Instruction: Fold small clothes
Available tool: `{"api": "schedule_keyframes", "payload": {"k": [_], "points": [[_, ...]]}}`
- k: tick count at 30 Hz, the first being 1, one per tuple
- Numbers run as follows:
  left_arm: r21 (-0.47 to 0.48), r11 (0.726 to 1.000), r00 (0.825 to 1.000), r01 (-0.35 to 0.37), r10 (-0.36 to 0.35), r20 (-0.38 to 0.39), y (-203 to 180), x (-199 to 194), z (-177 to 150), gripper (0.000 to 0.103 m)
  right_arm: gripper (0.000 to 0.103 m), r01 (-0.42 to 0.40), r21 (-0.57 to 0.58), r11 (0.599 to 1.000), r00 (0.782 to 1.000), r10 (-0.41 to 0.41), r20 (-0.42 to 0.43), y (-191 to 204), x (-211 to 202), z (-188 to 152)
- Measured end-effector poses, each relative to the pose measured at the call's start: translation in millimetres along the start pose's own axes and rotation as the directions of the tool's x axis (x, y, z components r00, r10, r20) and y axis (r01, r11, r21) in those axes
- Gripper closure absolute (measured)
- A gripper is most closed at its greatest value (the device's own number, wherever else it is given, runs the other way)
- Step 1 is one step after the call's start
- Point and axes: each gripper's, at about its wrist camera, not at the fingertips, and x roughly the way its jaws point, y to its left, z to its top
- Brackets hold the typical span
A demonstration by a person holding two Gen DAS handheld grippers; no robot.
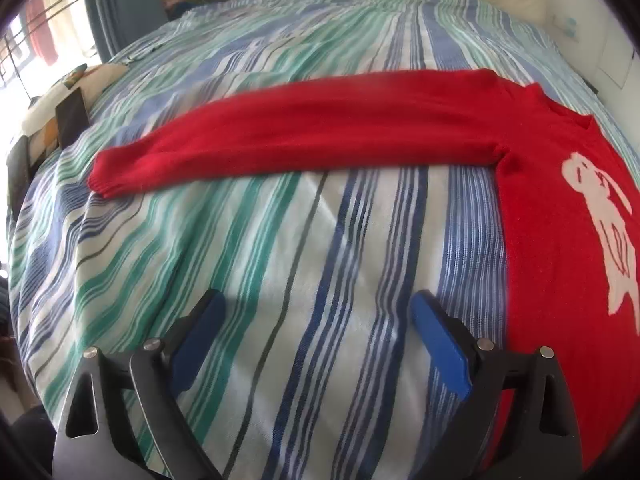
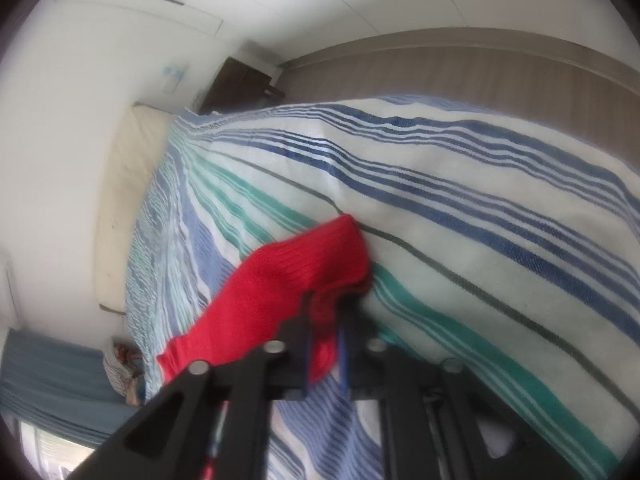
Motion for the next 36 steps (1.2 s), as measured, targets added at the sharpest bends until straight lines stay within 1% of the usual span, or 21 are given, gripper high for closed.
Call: {"api": "schedule_keyframes", "payload": {"k": [2,4,6,8,9,11,13,15,18,20,22,23,24,25,26,27,29,30,31,33,36], "points": [[0.0,1.0,1.0,-0.001,0.001,0.001,0.0,0.0,-0.2,0.008,0.095,0.083,-0.078,0.993,0.995,-0.079,0.057,17.2,-10.6,2.8],[-0.004,1.0,1.0,-0.002,0.002,-0.002,0.1,0.6,0.5,0.008,0.096,0.173,-0.214,0.961,0.98,-0.147,0.131,55.1,-25.0,2.1],[-0.015,1.0,1.0,0.0,0.0,-0.006,0.8,1.7,1.9,0.008,0.096,0.241,-0.368,0.898,0.963,-0.174,0.206,106.7,-38.6,-6.3],[-0.029,1.0,1.0,0.007,-0.007,-0.007,2.2,1.8,3.3,0.008,0.096,0.26,-0.515,0.817,0.956,-0.142,0.257,170.6,-45.8,-20.5],[-0.035,0.999,1.0,0.011,-0.011,-0.008,3.3,1.8,3.6,0.008,0.096,0.24,-0.586,0.774,0.96,-0.102,0.259,204.5,-49.3,-33.1],[-0.044,0.999,1.0,0.021,-0.021,-0.011,5.1,1.7,4.4,0.008,0.096,0.161,-0.706,0.69,0.977,-0.013,0.211,270.9,-49.4,-64.9],[-0.051,0.998,0.999,0.03,-0.03,-0.012,7.2,1.4,4.5,0.008,0.096,0.041,-0.79,0.611,0.992,0.072,0.107,332.2,-41.7,-106.7],[-0.054,0.998,0.999,0.035,-0.036,-0.012,8.8,1.3,4.2,0.008,0.096,-0.079,-0.839,0.539,0.992,0.126,-0.012,381.7,-30.6,-152.0],[-0.051,0.998,0.999,0.036,-0.037,-0.012,9.3,1.2,3.3,0.008,0.095,-0.232,-0.867,0.442,0.971,0.155,-0.18,435.8,-0.4,-221.3],[-0.044,0.998,0.999,0.034,-0.035,-0.012,9.3,1.1,2.8,0.008,0.085,-0.358,-0.842,0.403,0.933,0.131,-0.334,449.2,26.2,-266.3],[-0.043,0.998,0.999,0.036,-0.037,-0.012,10.4,0.5,2.2,0.008,0.042,-0.455,-0.791,0.41,0.883,0.094,-0.459,448.5,50.1,-296.6],[-0.045,0.998,0.999,0.039,-0.04,-0.013,11.2,0.3,2.0,0.008,0.041,-0.494,-0.76,0.421,0.859,0.101,-0.502,438.3,55.0,-303.5],[-0.048,0.998,0.999,0.043,-0.043,-0.014,11.7,0.3,2.0,0.008,0.041,-0.518,-0.737,0.434,0.842,0.105,-0.53,428.6,57.3,-307.1],[-0.052,0.998,0.999,0.046,-0.047,-0.015,12.6,0.5,2.3,0.008,0.041,-0.527,-0.721,0.45,0.833,0.106,-0.543,419.7,59.1,-307.5],[-0.054,0.997,0.999,0.049,-0.05,-0.017,12.8,1.1,2.5,0.008,0.041,-0.526,-0.712,0.465,0.832,0.105,-0.545,410.3,60.7,-304.8],[-0.056,0.997,0.998,0.05,-0.052,-0.019,13.2,1.9,3.0,0.007,0.041,-0.507,-0.715,0.482,0.841,0.095,-0.533,399.9,62.8,-297.0],[-0.061,0.997,0.998,0.051,-0.053,-0.022,13.4,3.2,3.9,0.007,0.041,-0.436,-0.738,0.516,0.875,0.05,-0.482,380.1,68.5,-275.3],[-0.064,0.997,0.998,0.05,-0.052,-0.022,13.1,3.6,4.0,0.006,0.041,-0.402,-0.741,0.538,0.886,0.026,-0.462,368.1,71.2,-261.8],[-0.064,0.997,0.998,0.048,-0.05,-0.023,12.4,4.4,4.2,0.006,0.041,-0.378,-0.734,0.565,0.89,0.004,-0.456,356.1,76.0,-250.0],[-0.058,0.998,0.999,0.04,-0.042,-0.024,10.4,5.4,4.0,0.005,0.042,-0.35,-0.706,0.616,0.883,-0.035,-0.469,326.3,85.5,-235.0],[-0.044,0.999,0.999,0.03,-0.031,-0.021,7.8,6.5,2.0,0.004,0.042,-0.341,-0.644,0.685,0.843,-0.08,-0.532,276.7,101.9,-228.1]]}}
